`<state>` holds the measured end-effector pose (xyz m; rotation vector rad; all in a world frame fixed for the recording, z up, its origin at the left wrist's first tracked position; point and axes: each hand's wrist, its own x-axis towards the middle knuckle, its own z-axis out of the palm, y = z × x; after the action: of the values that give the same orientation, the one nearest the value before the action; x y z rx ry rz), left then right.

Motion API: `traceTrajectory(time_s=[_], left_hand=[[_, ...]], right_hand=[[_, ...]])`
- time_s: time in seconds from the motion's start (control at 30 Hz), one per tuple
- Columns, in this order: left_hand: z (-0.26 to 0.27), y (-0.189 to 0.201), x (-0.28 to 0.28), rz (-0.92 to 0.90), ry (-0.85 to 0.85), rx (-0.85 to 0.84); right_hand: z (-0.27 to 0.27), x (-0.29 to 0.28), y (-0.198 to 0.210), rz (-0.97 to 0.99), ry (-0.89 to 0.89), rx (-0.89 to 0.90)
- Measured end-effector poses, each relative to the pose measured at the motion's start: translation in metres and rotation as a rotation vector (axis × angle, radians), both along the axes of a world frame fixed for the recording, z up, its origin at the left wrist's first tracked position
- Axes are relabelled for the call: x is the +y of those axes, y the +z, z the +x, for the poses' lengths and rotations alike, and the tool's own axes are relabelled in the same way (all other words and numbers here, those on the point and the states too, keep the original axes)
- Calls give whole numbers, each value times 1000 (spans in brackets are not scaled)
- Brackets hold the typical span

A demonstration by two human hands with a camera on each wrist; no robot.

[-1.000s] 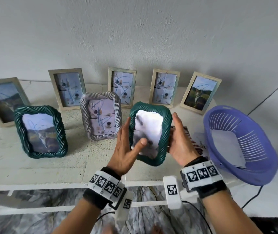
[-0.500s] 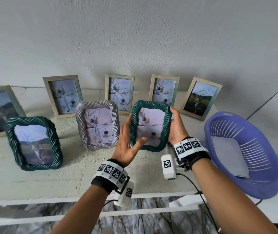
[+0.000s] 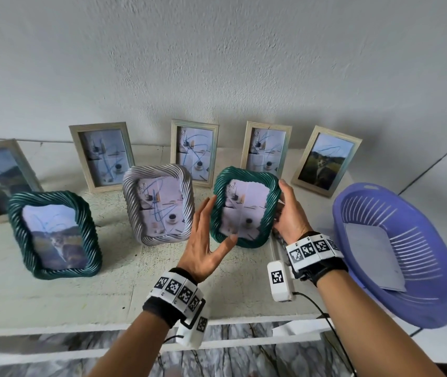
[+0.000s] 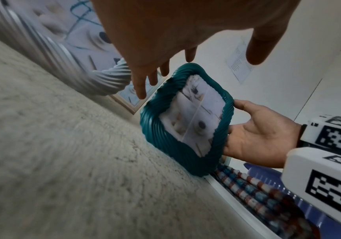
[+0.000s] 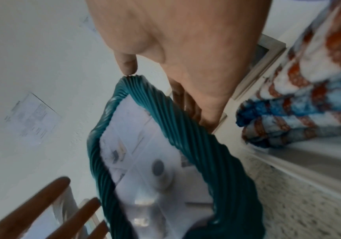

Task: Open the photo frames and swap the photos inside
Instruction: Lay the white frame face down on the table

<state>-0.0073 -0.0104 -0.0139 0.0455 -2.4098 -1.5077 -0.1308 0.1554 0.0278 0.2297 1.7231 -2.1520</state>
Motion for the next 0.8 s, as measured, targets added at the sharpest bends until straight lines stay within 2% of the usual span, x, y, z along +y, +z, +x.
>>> traceTrajectory(time_s=[0.1,0.2,0.27,0.3,0.37,0.5,0.6,0.67,0.73,0.8], left_hand=[[15,-1,-4,23,-12,-10],[33,0,-18,-61,45,55],[41,4,-32,-113,151,138],[44,6,-41,-113,217,176],[47,12,-56,-98,339,238],[43,17,-75,-157,475,223],[37,15,-78,-114,536,89],[36,18,-78,-31,600,-47],[36,18,-81,24,546,-99],[36,18,-85,87,502,-129]], right_hand=[[2,11,1,77,-76,107],[15,24,6,398,-244,407],[37,25,16,482,-359,654],[48,20,21,490,-348,760],[65,3,22,478,-185,873],[78,-44,14,474,150,930],[79,-79,4,544,340,886],[76,-99,-3,630,412,793],[72,-115,-11,703,444,732],[71,-126,-13,696,442,713]])
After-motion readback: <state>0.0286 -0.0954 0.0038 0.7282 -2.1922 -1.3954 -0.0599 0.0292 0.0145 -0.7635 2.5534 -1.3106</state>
